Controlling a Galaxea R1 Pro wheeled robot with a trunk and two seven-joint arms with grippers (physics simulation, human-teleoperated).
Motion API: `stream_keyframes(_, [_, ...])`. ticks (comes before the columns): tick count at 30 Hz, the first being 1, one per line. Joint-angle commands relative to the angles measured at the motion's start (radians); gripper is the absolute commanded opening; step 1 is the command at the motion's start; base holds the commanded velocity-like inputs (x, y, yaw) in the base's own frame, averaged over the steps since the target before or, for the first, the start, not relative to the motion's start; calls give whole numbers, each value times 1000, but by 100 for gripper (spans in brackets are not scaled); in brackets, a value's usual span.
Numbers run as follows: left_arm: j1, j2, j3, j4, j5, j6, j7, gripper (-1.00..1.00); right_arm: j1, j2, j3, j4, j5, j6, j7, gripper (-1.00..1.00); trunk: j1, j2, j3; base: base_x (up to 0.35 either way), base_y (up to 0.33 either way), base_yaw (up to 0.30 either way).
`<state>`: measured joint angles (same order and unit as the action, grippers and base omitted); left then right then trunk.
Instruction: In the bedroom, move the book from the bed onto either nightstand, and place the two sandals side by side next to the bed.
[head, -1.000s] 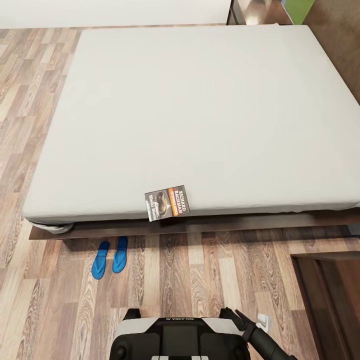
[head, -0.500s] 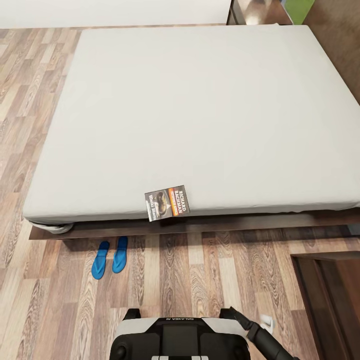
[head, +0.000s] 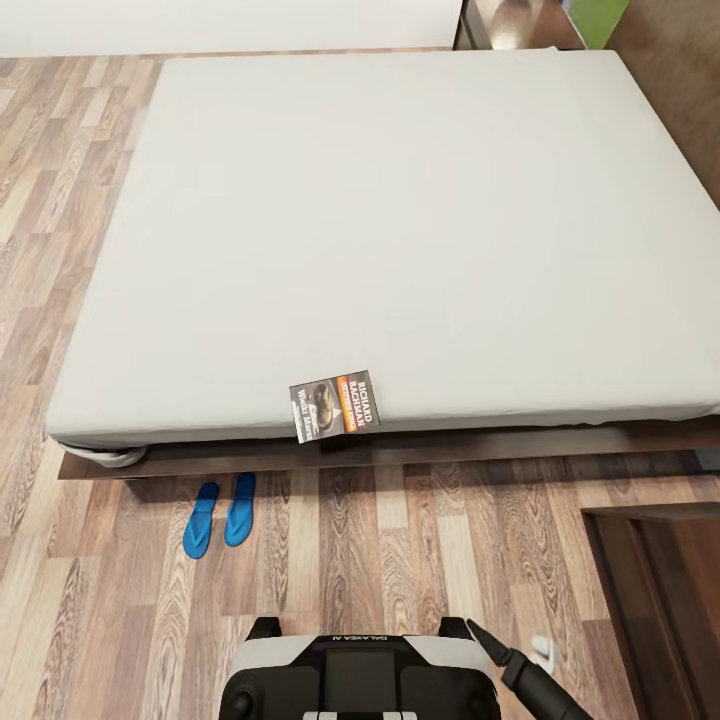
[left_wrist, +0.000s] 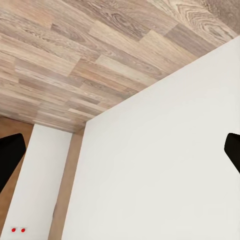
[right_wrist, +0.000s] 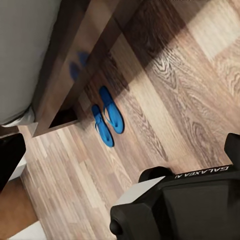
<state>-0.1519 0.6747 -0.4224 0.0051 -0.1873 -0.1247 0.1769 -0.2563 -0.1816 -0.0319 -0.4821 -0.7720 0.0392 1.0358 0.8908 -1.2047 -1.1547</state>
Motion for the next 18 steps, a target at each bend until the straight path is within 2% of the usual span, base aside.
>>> stream_keyframes(1, [-1,0,0,1,-11,-3,5,100,0,1,2,0,-4,1,5,100,0,0,0,0,0,0])
stream_keyframes(12, [-1,0,11,1,0,-8,-1,100,-1,10,19,-9,5,-63,14,100,0,0,0,0,0,0])
stream_keyframes(18, [-1,0,24,1,9,-24,-20,100,-3,12,42,-18,5,-68,52,100,0,0,0,0,0,0])
